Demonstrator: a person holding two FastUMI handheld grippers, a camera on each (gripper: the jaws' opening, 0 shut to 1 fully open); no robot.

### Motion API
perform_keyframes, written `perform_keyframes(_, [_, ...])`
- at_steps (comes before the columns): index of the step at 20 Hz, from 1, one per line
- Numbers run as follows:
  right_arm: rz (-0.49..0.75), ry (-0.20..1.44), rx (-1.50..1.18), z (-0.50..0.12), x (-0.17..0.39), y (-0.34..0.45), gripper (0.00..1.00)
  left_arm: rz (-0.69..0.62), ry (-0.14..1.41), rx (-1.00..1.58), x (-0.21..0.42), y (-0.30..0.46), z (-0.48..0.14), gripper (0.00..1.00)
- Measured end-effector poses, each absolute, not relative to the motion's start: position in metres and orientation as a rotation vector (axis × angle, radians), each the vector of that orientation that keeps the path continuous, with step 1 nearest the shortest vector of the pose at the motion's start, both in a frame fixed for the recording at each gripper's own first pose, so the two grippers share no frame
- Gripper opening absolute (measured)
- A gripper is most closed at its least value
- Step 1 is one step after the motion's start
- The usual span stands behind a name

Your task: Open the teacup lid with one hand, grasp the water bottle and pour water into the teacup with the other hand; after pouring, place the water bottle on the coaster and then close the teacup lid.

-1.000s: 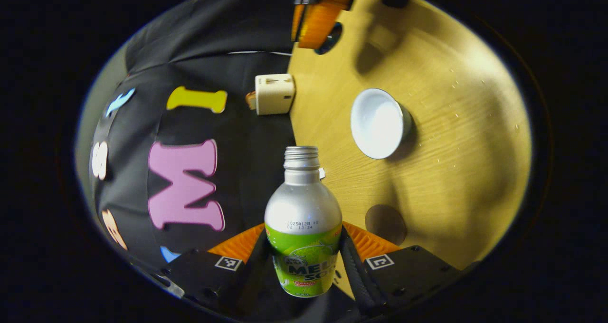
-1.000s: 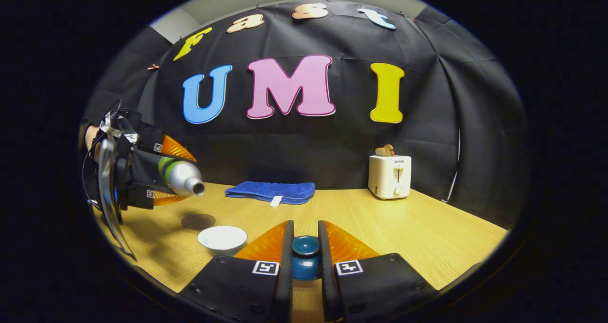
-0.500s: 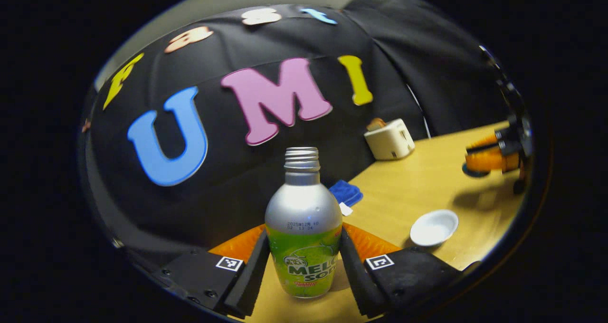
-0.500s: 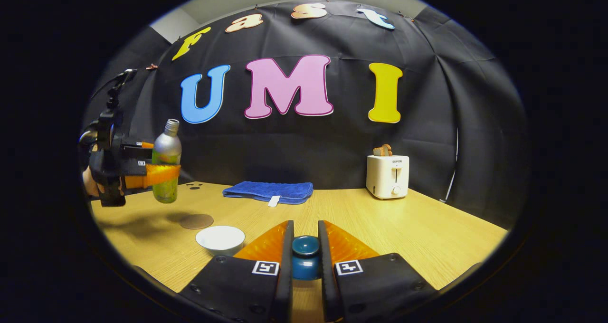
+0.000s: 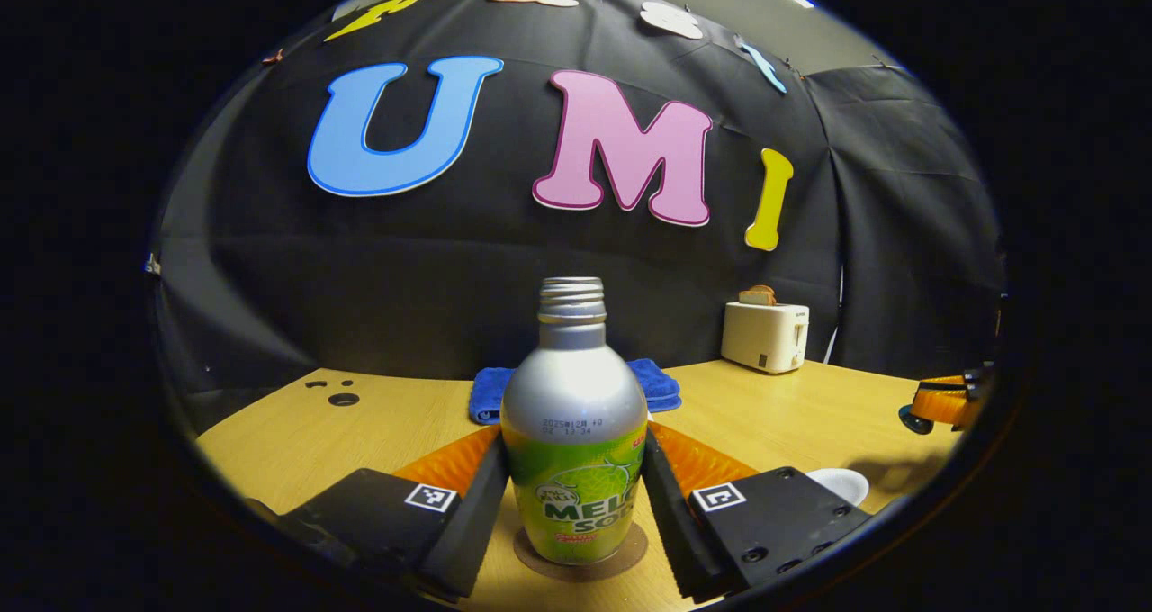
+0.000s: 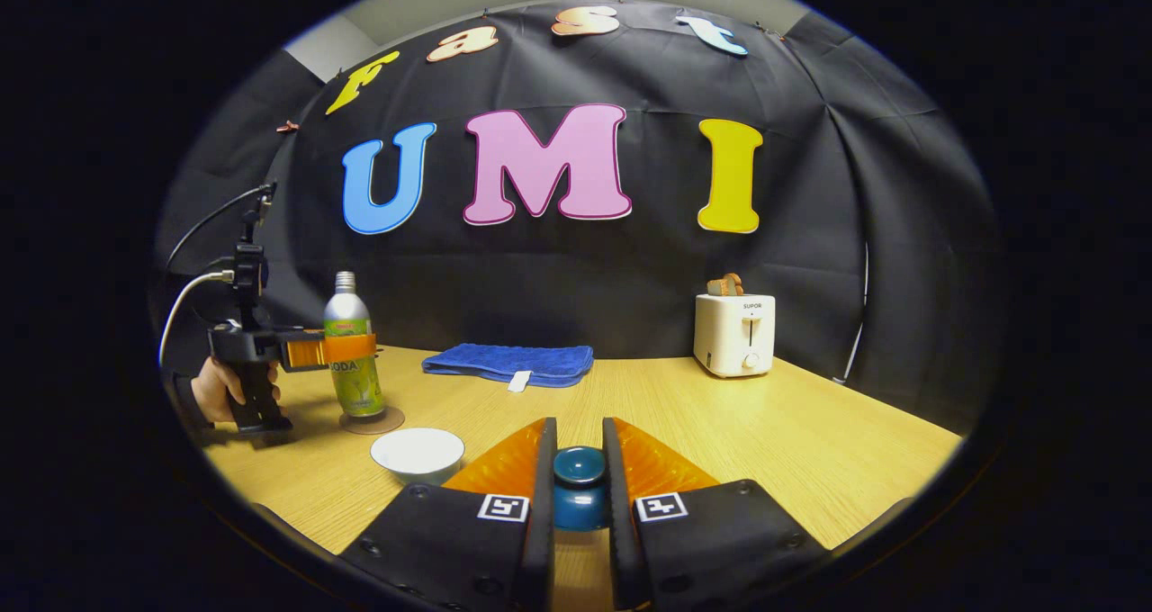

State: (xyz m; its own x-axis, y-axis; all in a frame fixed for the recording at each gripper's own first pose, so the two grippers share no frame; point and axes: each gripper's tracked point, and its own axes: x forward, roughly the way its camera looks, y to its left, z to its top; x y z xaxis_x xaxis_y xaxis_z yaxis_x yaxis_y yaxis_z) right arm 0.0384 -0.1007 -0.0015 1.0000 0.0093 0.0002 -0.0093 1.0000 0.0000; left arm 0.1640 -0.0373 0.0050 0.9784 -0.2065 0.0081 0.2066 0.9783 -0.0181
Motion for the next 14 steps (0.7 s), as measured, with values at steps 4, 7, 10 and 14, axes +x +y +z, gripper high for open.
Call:
perform_keyframes(4, [0.009, 0.000, 0.000, -0.001, 0.038, -0.101, 0.28, -0.225, -0.002, 0.035, 0.168, -0.042, -0.006, 0.82])
perform_keyframes(7, [0.009, 0.000, 0.000, -0.001, 0.038, -0.101, 0.29, -0.216, 0.006, 0.030, 0.167, -0.044, -0.008, 0.84])
perform_keyframes(10, [0.009, 0.000, 0.000, -0.002, 0.038, -0.100, 0.29, -0.226, 0.026, 0.035, 0.148, -0.047, -0.006, 0.97])
perform_keyframes(14, [-0.031, 0.008, -0.007, -0.003, 0.042, -0.103, 0.28, -0.209, 0.038, 0.018, 0.112, -0.035, -0.004, 0.96])
